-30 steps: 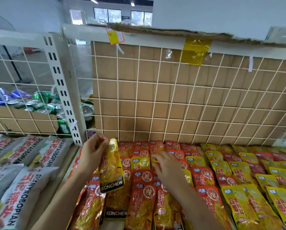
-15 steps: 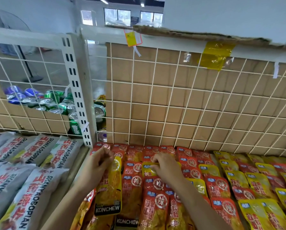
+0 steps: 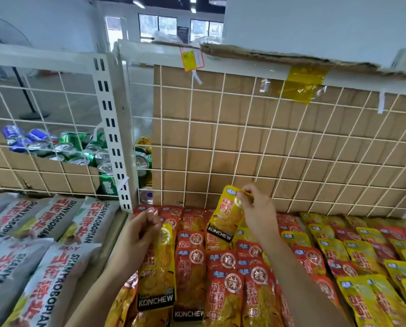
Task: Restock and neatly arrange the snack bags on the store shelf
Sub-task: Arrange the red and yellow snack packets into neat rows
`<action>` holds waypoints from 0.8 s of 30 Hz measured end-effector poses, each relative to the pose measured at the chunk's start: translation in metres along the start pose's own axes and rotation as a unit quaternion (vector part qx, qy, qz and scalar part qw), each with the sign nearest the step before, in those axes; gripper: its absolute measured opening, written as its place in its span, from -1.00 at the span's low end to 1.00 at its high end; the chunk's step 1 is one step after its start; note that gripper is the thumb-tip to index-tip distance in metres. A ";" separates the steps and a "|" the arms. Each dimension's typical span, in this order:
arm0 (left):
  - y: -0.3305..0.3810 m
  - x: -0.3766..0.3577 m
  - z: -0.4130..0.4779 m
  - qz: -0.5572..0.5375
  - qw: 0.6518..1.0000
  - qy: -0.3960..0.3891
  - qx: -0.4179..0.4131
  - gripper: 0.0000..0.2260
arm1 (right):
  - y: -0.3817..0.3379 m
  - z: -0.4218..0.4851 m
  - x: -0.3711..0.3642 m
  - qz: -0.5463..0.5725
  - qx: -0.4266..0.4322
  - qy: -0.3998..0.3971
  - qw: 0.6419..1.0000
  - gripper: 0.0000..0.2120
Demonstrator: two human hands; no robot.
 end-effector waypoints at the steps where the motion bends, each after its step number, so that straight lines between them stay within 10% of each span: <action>1: 0.000 0.001 -0.001 -0.006 1.000 0.001 0.002 -0.86 | 0.000 0.000 0.012 0.019 -0.006 0.017 1.000 -0.95; 24: 0.044 -0.078 -0.039 -0.018 0.995 -0.091 -0.048 -0.76 | 0.144 -0.154 0.156 0.060 -0.157 0.086 0.982 -0.71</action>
Point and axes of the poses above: each hand's wrist, its own z-axis towards the middle knuckle, its own x-axis out of the back of the hand, y = z × x, the point moved 10 cm from there along z, towards the middle knuckle, and after that the axes turned 15 degrees about -x, right-handed, at the moved point
